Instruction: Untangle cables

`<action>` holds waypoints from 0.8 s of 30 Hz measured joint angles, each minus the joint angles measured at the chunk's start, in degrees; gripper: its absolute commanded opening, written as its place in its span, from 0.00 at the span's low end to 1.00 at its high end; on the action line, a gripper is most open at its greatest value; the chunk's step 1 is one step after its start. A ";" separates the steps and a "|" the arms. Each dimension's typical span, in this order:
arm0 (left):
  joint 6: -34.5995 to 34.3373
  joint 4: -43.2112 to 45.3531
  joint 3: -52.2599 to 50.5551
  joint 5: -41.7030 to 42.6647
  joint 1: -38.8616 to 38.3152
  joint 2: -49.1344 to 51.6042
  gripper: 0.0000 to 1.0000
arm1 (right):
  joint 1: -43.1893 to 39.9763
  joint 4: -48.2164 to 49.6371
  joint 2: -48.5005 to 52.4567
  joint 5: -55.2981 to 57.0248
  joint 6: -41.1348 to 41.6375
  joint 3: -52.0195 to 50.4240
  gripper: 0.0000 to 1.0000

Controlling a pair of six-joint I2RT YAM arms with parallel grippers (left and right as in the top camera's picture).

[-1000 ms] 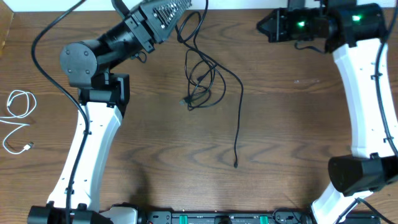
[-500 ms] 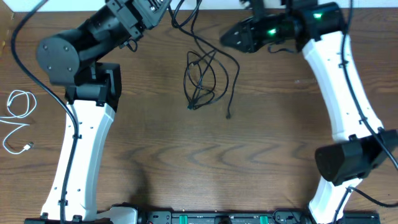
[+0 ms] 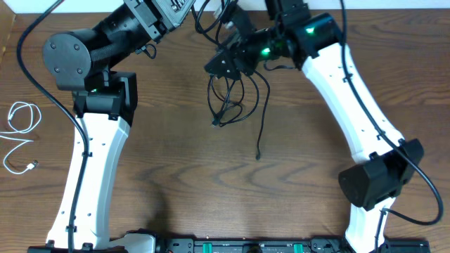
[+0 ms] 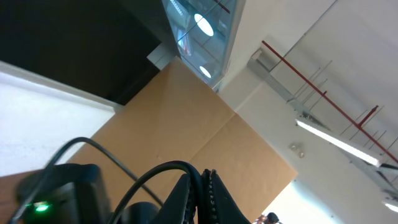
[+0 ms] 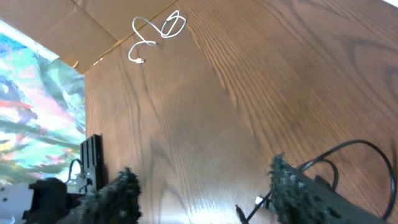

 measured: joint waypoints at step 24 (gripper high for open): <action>4.31 -1.42 -0.35 26.58 0.00 1.88 0.07 | -8.70 7.34 -3.56 27.04 15.61 6.78 0.01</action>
